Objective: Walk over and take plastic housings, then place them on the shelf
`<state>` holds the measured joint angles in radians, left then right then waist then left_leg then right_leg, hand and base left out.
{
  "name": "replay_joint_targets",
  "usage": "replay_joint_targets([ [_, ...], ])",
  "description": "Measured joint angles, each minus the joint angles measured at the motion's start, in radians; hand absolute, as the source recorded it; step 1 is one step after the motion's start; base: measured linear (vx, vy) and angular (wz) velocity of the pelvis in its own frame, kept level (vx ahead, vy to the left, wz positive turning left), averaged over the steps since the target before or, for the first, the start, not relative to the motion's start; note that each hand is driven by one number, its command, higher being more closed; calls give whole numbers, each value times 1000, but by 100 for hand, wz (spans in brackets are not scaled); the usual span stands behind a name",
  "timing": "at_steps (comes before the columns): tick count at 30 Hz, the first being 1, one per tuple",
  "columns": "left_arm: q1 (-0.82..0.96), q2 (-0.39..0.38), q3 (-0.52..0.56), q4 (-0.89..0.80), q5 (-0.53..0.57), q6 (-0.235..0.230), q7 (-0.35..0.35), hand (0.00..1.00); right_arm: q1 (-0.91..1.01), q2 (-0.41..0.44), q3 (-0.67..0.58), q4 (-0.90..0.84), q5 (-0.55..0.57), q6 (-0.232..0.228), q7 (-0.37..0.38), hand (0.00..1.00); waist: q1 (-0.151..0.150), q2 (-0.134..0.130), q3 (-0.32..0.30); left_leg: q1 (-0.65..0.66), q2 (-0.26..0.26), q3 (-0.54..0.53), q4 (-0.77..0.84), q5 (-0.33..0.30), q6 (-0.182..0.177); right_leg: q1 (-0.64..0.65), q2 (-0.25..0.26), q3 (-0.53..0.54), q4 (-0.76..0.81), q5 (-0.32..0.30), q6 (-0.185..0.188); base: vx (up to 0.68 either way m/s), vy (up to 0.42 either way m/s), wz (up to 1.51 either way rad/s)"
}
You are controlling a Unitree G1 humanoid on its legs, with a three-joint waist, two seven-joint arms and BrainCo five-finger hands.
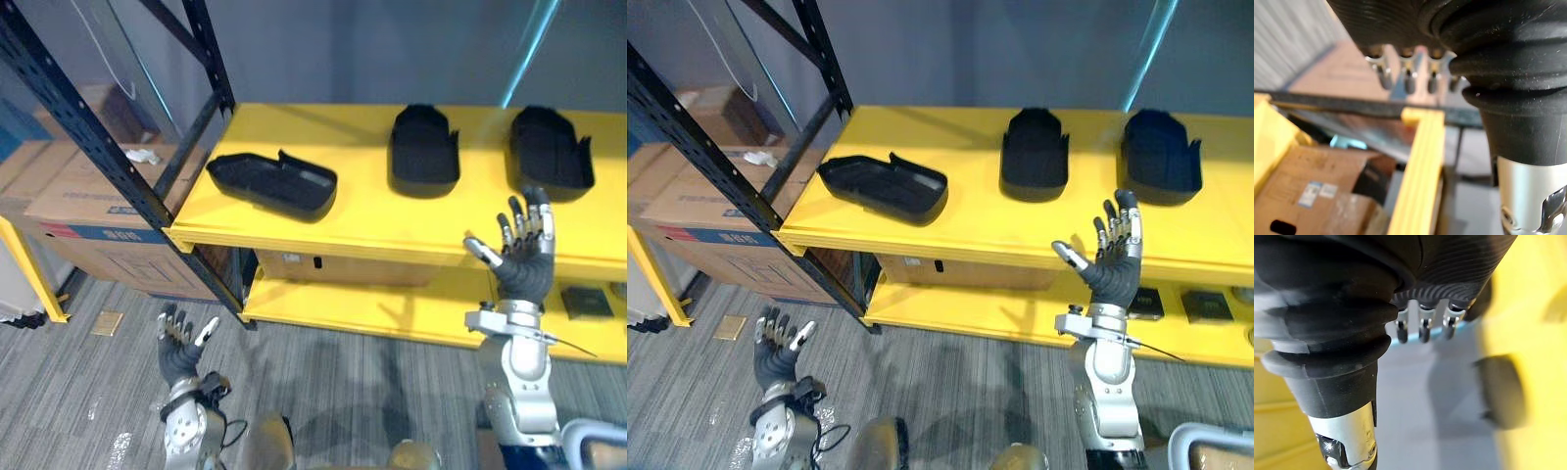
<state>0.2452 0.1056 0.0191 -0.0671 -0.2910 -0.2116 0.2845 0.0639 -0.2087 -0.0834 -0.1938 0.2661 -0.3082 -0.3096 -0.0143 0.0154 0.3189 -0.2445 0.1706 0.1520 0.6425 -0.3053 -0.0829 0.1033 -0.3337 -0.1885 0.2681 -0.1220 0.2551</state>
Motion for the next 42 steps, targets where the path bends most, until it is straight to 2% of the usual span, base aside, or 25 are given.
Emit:
replay_joint_targets([
  [2, -19, 21, 1, -1, 26, 34, -36, 0, 36, 19, -8, 0, -5, -5, -15, 0, 0, -2, 1, 2, -10, 4, 11, -28, 19, -8, -4, 18, 6, 63, -34, -39, 422, -4],
  [3, -20, 45, 2, -11, 28, 60, -63, 0, 58, 37, -10, -4, -5, -25, -15, 0, 0, 2, 3, 22, -15, 17, -19, -31, 26, -52, 2, 64, 50, 91, -76, -25, 424, -15],
  [4, -18, 60, -1, -11, 32, 91, -75, 0, 87, 55, -24, -26, -5, -37, -12, 0, -6, 1, 3, 51, -22, 21, -76, -10, 40, -79, 39, 125, 77, 57, -67, -5, 277, -7],
  [5, -18, 68, -2, -11, 34, 102, -79, 0, 107, 61, -36, -44, -5, -41, -10, 0, -11, 0, 3, 67, -28, 19, -109, 1, 49, -82, 59, 146, 76, 40, -58, 37, 156, 16],
  [6, -15, 80, -2, -13, 34, 116, -90, 0, 145, 65, -60, -86, -4, -48, 3, 0, -21, -1, 2, 98, -41, 14, -180, 31, 55, -92, 106, 161, 59, 15, -60, 54, 74, 27],
  [9, -10, 84, -4, -13, 32, 126, -98, 0, 172, 66, -90, -142, -3, -86, 40, 0, -54, -19, -9, 117, -70, 2, -259, 70, 54, -126, 181, 164, -14, 10, -85, 88, 12, 32],
  [10, -10, 84, -15, -13, 31, 126, -103, 0, 174, 66, -84, -150, -2, -92, 58, 0, -55, -34, -15, 114, -88, 0, -256, 76, 49, -139, 198, 161, -35, 28, -113, 107, -87, 30],
  [14, -9, 43, -104, -75, 16, 123, -133, 0, 134, 40, -79, -146, -7, -83, 91, 0, -51, 17, -1, 65, -75, -54, -248, 87, 27, -147, 214, 123, -46, 18, -125, 126, -78, 36],
  [16, -9, 43, -106, -74, 16, 124, -138, 0, 67, 1, -49, -125, -25, -72, 92, 0, -48, 18, 15, 62, -71, -56, -251, 102, 21, -162, 217, 117, -20, 9, -141, 83, -83, 7],
  [17, -14, 44, -107, -69, -4, 123, -140, 0, -3, -40, -21, -104, -78, -73, 89, 0, -42, 19, 42, 69, -64, -52, -251, 102, 20, -168, 223, 116, 2, 4, -148, 28, -55, -4],
  [21, -48, 46, -133, -24, -4, 122, -164, 0, -161, -100, 18, -32, -191, -73, 63, 0, -23, 18, 91, 71, -66, -53, -270, 108, 14, -173, 221, 110, 5, 3, -150, -14, -16, 2],
  [23, -55, 50, -165, 14, -4, 127, -185, 0, -277, -149, 49, 48, -273, -63, 56, 0, -19, 13, 99, 73, -84, -57, -305, 131, 17, -179, 206, 104, -1, 3, -150, -32, 8, 16],
  [25, -58, 57, -202, 72, 23, 129, -193, 0, -414, -246, 97, 141, -413, -59, 57, 0, -6, 17, 111, 74, -96, -58, -325, 144, 22, -182, 196, 101, -2, 4, -148, -42, 19, 9],
  [26, -59, 61, -210, 96, 30, 130, -194, 0, -444, -274, 116, 162, -443, -59, 59, 0, 0, 18, 112, 73, -97, -58, -328, 146, 22, -183, 195, 101, -4, 5, -146, -36, 19, 6],
  [28, -69, 96, -238, 231, 36, 161, -200, 0, -569, -378, 225, 223, -536, -71, 72, 0, 4, 17, 112, 68, -103, -62, -341, 159, 25, -182, 191, 86, -16, 11, -142, -20, 5, 14],
  [30, -75, 108, -238, 335, 36, 176, -201, 0, -663, -446, 323, 272, -600, -92, 81, 0, 10, 18, 112, 69, -110, -68, -356, 172, 25, -182, 186, 80, -21, 13, -141, 1, -5, 16],
  [33, -79, 126, -234, 464, 72, 174, -216, 0, -781, -516, 453, 368, -700, -110, 86, 0, 44, 27, 118, 64, -113, -77, -357, 174, 26, -182, 184, 72, -23, 13, -141, 2, -3, 9],
  [38, -72, 123, -227, 566, 87, 149, -266, 0, -871, -542, 515, 422, -732, -112, 107, 0, 76, 34, 123, 37, -122, -98, -354, 179, 29, -189, 178, 48, -34, 20, -142, 7, 7, 16],
  [40, -72, 123, -218, 578, 114, 118, -273, 0, -920, -543, 553, 421, -752, -112, 154, 0, 85, 34, 123, 36, -126, -100, -353, 179, 29, -188, 176, 47, -35, 21, -142, 3, 8, 2],
  [42, -73, 123, -206, 593, 114, 107, -288, 0, -954, -546, 591, 421, -762, -112, 199, 0, 85, 35, 123, 35, -128, -101, -351, 179, 30, -187, 175, 46, -35, 21, -142, -3, 3, 2],
])
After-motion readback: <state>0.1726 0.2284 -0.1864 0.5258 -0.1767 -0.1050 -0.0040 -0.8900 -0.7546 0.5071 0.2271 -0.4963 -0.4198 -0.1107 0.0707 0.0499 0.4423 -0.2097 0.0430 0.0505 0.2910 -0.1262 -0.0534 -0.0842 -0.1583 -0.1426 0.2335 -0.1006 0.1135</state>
